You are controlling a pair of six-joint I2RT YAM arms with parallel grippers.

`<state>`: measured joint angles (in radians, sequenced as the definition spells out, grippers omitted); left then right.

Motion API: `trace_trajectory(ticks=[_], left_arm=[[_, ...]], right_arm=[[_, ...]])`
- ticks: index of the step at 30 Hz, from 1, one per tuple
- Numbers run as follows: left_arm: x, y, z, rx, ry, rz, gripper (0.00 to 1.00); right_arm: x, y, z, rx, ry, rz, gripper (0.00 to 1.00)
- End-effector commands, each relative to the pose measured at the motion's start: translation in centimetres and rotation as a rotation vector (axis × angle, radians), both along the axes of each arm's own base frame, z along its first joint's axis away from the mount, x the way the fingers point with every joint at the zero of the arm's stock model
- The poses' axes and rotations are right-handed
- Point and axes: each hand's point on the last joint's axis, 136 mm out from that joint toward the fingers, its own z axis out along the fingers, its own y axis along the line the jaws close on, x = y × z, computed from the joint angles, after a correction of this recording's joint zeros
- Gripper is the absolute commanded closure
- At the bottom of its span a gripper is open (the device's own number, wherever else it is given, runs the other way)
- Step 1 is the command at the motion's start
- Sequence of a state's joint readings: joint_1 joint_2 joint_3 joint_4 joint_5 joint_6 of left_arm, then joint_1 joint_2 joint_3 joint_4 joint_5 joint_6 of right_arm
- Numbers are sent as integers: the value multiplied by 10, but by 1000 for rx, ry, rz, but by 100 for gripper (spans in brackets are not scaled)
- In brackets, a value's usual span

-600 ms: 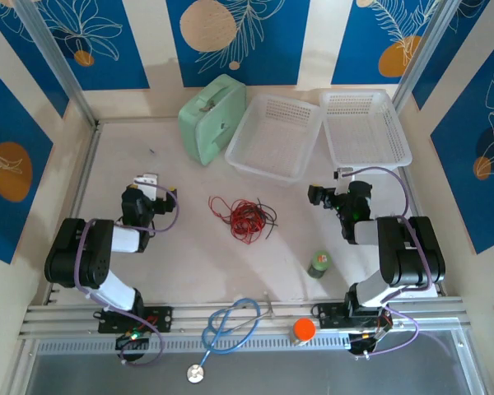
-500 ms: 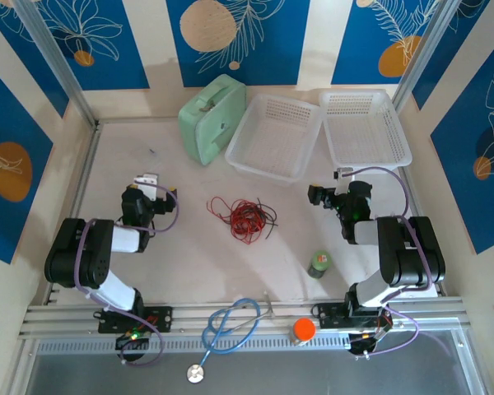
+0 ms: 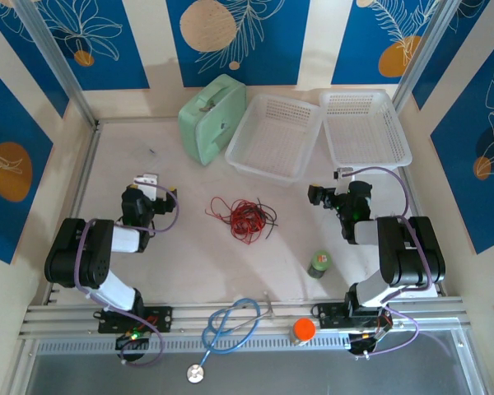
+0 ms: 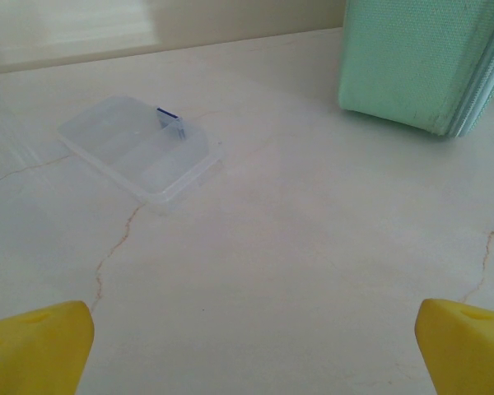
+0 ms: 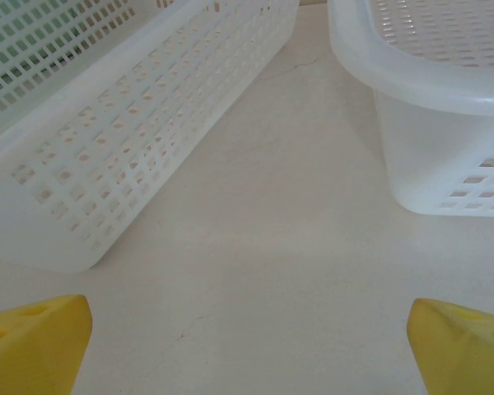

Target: Untangle the cables

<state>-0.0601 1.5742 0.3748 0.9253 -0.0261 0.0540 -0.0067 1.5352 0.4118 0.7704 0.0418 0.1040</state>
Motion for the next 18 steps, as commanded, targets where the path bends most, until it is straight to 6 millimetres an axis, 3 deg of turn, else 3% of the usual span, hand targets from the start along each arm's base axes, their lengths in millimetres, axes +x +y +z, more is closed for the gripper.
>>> trace_trajectory(ticks=[1,7,10,14,17,18], left_arm=[[2,-5,7,-8,-19,-23,0],[2,-5,6,-10,-17,-23,0],[1,4,17,-5,-36,27,0],[-11,19,71,-5,-67,151,0],[-24,35,122,-139,-69,293,0],[-29,32,133,-176,-45,287,0]], right_arm=[[6,-2,15,-6,-51,-5,1],[6,-2,15,-4,-49,-4,1],[6,-2,23,-5,-63,-11,1],[-1,-4,71,-27,-16,-78,3],[-17,3,109,21,39,-97,3],[-23,6,121,42,63,-100,4]])
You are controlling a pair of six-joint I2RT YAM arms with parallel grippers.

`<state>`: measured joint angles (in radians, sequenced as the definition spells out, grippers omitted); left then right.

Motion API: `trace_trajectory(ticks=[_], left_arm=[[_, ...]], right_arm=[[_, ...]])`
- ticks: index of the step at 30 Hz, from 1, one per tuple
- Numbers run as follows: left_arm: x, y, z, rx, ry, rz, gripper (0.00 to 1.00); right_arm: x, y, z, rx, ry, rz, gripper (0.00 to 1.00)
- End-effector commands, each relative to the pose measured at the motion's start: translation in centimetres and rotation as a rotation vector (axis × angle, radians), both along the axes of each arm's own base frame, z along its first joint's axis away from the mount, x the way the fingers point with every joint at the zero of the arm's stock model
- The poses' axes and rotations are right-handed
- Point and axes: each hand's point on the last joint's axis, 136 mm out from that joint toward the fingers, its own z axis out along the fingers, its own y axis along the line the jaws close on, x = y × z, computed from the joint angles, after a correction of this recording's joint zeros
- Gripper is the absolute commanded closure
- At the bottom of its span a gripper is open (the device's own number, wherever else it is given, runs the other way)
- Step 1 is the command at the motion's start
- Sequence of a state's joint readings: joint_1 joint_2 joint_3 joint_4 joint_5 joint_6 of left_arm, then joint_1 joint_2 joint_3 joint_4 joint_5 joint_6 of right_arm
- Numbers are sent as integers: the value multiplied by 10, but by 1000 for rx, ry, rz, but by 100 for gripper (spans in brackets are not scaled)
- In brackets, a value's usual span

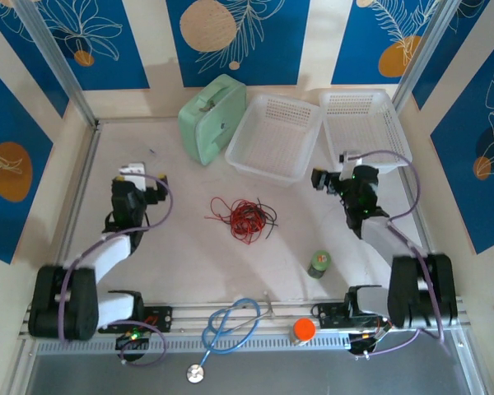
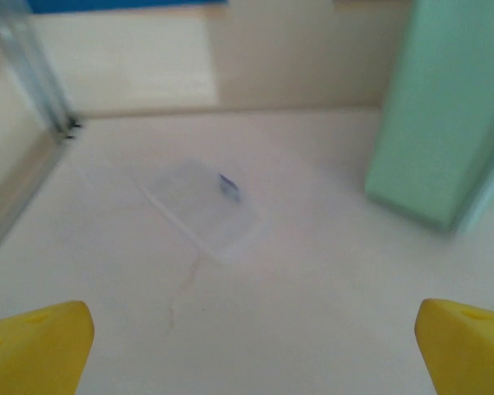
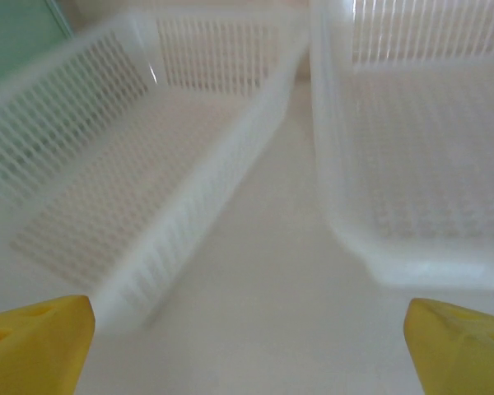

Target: Untangle the cables

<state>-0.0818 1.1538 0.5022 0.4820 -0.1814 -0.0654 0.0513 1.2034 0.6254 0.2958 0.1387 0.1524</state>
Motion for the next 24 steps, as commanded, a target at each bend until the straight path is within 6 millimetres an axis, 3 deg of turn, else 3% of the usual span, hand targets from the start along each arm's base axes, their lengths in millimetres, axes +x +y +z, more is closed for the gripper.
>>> trace_trajectory(ticks=[1,5,9,14,17,21,24], left_arm=[[-17,5,34,-140,79,84,0],[-32,-36,52,-224,209,-61,0],[-58,-90,37,-230,390,-205,0],[-83,-161,-8,-201,587,-356,0],[-86,-198,-41,-228,687,-403,7],[-84,-239,-76,-259,774,-432,16],[-81,-254,-96,-234,813,-419,20]], right_arm=[[-30,4,19,57,157,-44,5],[-65,41,40,87,297,52,8],[-102,89,37,106,496,152,9],[-128,163,0,169,714,275,10],[-128,195,-32,166,809,280,19],[-115,212,-73,160,888,214,29],[-105,212,-94,171,894,147,31]])
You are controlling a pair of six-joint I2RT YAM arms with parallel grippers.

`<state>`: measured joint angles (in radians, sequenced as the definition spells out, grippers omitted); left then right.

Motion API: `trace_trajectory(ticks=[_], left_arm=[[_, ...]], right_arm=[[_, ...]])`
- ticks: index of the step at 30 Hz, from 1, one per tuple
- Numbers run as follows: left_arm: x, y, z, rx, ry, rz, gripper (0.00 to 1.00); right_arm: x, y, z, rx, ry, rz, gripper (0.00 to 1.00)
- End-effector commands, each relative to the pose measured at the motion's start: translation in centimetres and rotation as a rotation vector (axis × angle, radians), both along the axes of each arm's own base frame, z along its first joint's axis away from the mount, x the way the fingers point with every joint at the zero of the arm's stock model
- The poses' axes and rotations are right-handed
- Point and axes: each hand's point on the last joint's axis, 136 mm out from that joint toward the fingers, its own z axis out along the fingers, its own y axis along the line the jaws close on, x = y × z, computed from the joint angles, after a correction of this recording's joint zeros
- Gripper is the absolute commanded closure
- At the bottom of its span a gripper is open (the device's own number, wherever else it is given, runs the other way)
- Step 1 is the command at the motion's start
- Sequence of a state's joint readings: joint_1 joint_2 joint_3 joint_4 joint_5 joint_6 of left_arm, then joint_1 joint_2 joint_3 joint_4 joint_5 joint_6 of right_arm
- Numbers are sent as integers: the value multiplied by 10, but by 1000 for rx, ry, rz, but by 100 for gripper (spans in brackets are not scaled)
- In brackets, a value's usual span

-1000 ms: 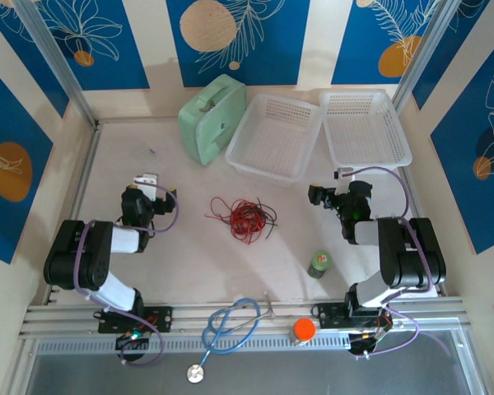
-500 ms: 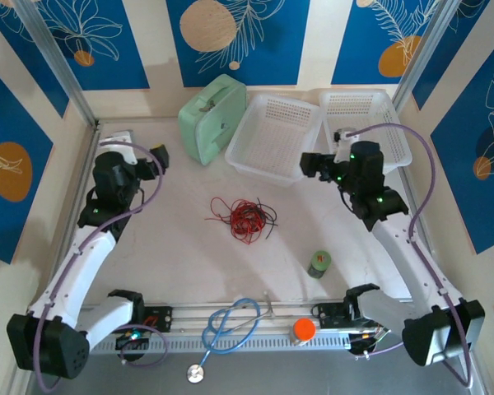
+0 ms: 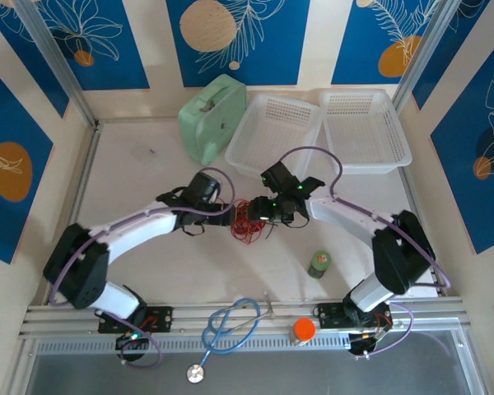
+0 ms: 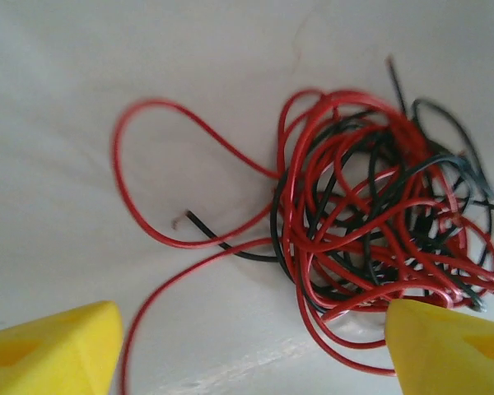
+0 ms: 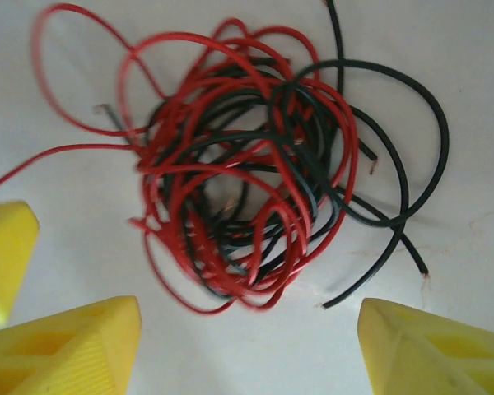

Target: Untangle the cables

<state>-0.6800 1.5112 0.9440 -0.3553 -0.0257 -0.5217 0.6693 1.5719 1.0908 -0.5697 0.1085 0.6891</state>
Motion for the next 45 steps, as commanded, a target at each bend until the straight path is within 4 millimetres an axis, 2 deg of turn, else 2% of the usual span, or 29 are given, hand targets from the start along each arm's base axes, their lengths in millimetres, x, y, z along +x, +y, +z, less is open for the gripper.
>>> trace_trajectory(ticks=[1,5,10,15,18,22,23,24,25,30,35,37,42,45], left_arm=[[12,-24,2,-42,4,27,21],[16,-29,-25,-15,52,45,26],[19,-37,-51,-14,94,44,31],[16,-26,-71,48,116,65,44],[12,-17,-72,76,108,71,57],[10,-1,-63,139,77,78,84],[10,5,-59,167,64,76,93],[10,13,-54,206,52,75,99],[11,20,-49,239,37,75,100],[14,49,-17,361,-43,89,100],[16,55,3,370,-88,95,100],[16,50,6,338,-95,85,94],[12,28,10,219,-86,35,64],[9,26,11,195,-79,33,54]], right_arm=[[15,4,-7,22,-11,-110,31],[21,4,-25,17,-6,-166,34],[19,-1,-49,-6,37,-207,40],[11,-5,-71,-4,96,-230,51],[5,-9,-81,-12,118,-240,65],[1,-21,-80,-41,119,-257,99],[1,-27,-77,-60,111,-262,100],[1,-33,-73,-82,98,-264,100],[1,-38,-68,-104,82,-266,100],[-4,-74,-43,-266,18,-263,100],[-17,-91,-34,-373,26,-243,99],[-21,-88,-34,-362,43,-228,90],[-25,-62,-23,-237,55,-180,55],[-20,-41,-2,-127,34,-151,46]])
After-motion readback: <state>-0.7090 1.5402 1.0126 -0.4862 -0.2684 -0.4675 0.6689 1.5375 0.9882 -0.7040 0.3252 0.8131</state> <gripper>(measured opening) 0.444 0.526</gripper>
